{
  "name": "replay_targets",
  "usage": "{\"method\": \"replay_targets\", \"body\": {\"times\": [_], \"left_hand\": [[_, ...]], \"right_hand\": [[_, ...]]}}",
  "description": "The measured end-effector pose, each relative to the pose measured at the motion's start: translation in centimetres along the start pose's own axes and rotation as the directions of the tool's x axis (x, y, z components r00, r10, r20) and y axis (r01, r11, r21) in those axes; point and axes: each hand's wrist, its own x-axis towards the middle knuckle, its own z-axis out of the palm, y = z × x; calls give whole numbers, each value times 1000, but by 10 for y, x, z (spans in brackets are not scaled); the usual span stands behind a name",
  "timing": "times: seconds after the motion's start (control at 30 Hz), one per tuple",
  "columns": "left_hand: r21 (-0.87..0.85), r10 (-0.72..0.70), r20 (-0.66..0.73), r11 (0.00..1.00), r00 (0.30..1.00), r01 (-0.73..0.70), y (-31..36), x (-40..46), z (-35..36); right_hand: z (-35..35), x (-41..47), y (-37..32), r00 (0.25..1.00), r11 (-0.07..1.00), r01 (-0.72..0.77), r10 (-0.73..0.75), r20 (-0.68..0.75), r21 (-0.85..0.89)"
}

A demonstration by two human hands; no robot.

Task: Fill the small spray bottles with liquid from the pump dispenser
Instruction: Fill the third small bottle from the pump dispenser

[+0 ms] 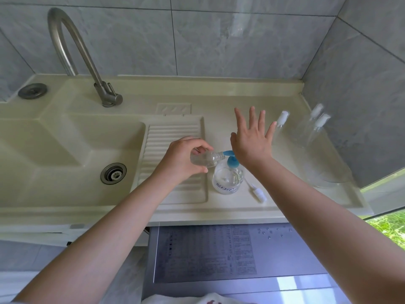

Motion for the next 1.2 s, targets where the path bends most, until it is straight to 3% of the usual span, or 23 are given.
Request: {"method": "replay_targets", "body": {"times": [0.13,0.37,0.57,0.8,1.03,1.2], "left_hand": [[-20,3,3,1000,1000,-3,0,0,1],[-15,-3,6,1000,1000,3,-1,0,0],[-28,-1,10,1000,1000,2,1,1,1],[-18,3,14,1000,1000,-3,1,2,0],[-17,3,14,1000,1000,-3,1,2,1],[-12,4,14,1000,1000,-3,-1,5,2]], "right_hand": [[8,-3,-2,998,994,40,-45,-50,-98],[-1,2,-2,1000,1000,-6,6,-7,10],[8,1,-2,998,999,37,-39,-46,-32],[-7,7,3,999,987,-41,39,19,158],[8,9,5,999,999,-34,35,-33,29],[3,10,0,986,997,31,-42,-160,-66]]}}
